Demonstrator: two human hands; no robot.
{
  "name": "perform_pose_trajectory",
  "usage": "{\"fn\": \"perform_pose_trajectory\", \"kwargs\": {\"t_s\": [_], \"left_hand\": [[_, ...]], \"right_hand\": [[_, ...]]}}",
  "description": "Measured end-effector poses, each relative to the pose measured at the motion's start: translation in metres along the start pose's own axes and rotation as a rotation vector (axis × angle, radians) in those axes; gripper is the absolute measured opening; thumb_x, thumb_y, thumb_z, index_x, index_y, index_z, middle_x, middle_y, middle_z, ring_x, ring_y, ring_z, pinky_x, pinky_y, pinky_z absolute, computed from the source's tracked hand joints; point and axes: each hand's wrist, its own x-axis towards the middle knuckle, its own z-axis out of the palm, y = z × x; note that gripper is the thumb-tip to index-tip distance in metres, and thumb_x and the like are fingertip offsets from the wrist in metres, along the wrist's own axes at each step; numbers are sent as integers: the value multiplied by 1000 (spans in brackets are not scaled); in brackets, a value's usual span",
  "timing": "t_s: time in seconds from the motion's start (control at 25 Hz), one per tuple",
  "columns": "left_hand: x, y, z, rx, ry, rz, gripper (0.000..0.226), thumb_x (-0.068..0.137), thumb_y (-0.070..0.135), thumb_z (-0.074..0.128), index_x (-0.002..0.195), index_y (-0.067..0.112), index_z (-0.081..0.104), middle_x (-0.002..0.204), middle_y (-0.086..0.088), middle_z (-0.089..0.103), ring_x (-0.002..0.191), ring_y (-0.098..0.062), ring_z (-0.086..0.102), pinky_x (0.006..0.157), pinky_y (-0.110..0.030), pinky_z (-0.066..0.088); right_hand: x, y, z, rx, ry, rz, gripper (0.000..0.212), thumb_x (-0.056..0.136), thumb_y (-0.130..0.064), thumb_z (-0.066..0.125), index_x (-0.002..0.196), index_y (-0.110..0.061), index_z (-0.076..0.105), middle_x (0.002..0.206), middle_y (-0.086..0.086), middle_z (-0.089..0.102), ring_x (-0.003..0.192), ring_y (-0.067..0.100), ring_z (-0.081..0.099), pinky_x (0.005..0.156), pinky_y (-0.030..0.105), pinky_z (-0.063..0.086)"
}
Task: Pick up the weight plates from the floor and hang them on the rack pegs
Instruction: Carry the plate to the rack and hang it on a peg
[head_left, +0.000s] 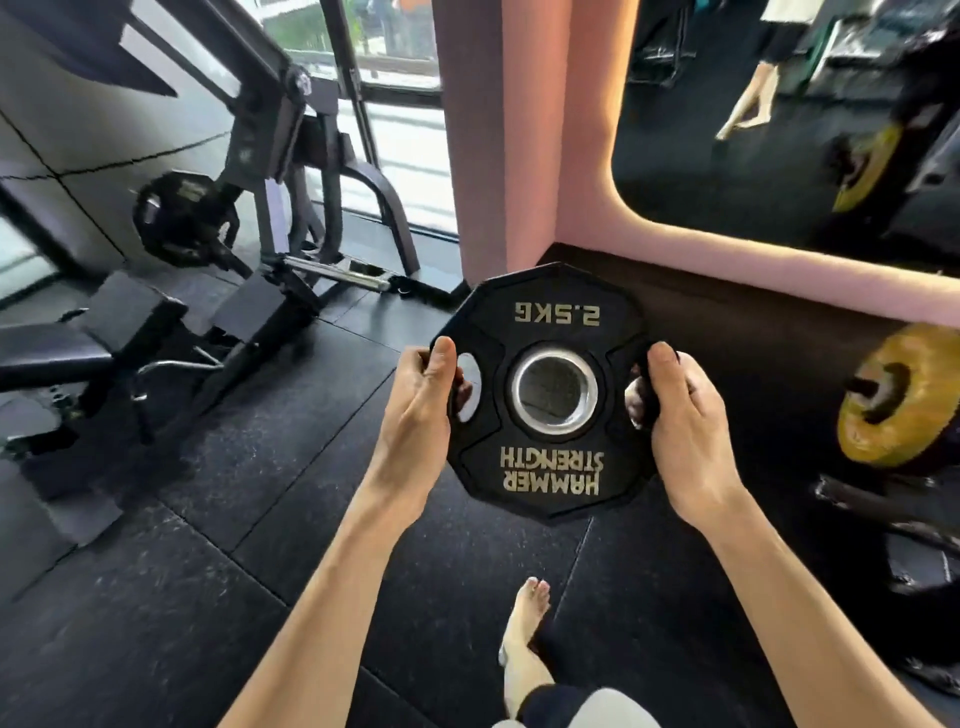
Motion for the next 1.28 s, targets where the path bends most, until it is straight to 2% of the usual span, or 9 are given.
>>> {"fn": "perform_pose_trajectory", "kwargs": {"t_s": [0.16, 0.44, 0.64, 0.8, 0.88, 0.96, 1.04, 1.16, 1.28], "left_hand": [[134, -1, 25, 17, -50, -15, 33, 102, 47, 37, 87, 20, 46, 83, 2, 48, 83, -17, 46, 80, -34, 40], [352, 7, 74, 2, -174, 2, 34, 101, 48, 38, 86, 18, 46, 80, 2, 44, 76, -14, 41, 73, -31, 37], [522, -9, 108, 1, -300, 14, 41, 91, 60, 42, 86, 20, 49, 87, -3, 49, 82, -19, 45, 79, -44, 43], [644, -2, 142, 61, -393, 54, 37, 100, 54, 37, 77, 25, 44, 80, 1, 45, 74, -12, 42, 72, -29, 38], [694, 2, 164, 79, -429, 52, 37, 100, 53, 37, 79, 24, 45, 80, -1, 46, 73, -13, 42, 70, -29, 38], [746, 5, 195, 51, -495, 35, 40, 94, 61, 43, 80, 24, 46, 83, -2, 45, 76, -17, 42, 71, -35, 39], [792, 6, 232, 4, -568, 1, 41, 85, 67, 48, 79, 27, 48, 83, 0, 46, 80, -17, 44, 76, -40, 42], [840, 6, 284, -23, -663, 17, 36, 87, 64, 48, 78, 30, 56, 82, 2, 54, 80, -16, 51, 79, -40, 44], [890, 6, 361, -10, -735, 107, 45, 94, 59, 44, 83, 16, 52, 77, 0, 52, 73, -16, 50, 71, -35, 44]], "right_hand": [[121, 7, 22, 11, 63, 30, 32, 101, -39, 42, 74, -25, 53, 60, -7, 51, 59, 7, 44, 61, 30, 38], [317, 0, 47, 1, 181, 25, 31, 100, -40, 43, 75, -25, 54, 61, -6, 52, 58, 8, 45, 60, 30, 38], [458, 20, 73, 25, 313, -16, 32, 101, -37, 43, 74, -24, 55, 58, -9, 52, 56, 4, 46, 58, 26, 39], [564, 24, 88, 20, 413, -44, 31, 101, -39, 44, 74, -27, 56, 60, -10, 53, 58, 5, 47, 61, 28, 39], [608, 23, 85, 34, 463, -45, 33, 100, -40, 45, 72, -31, 57, 62, -11, 53, 60, 6, 47, 63, 30, 39], [654, 22, 76, 46, 515, -66, 32, 97, -45, 48, 71, -32, 61, 68, -6, 55, 66, 10, 49, 67, 33, 41], [698, 22, 60, 57, 568, -91, 28, 92, -50, 50, 80, -29, 64, 80, 1, 60, 78, 16, 55, 77, 35, 45], [749, 21, 35, 84, 618, -109, 25, 98, -38, 46, 100, -22, 65, 99, -2, 70, 97, 13, 66, 86, 27, 51], [808, 24, -10, 90, 675, -146, 25, 94, -42, 49, 101, -26, 65, 104, -1, 71, 105, 16, 66, 96, 36, 51]]}}
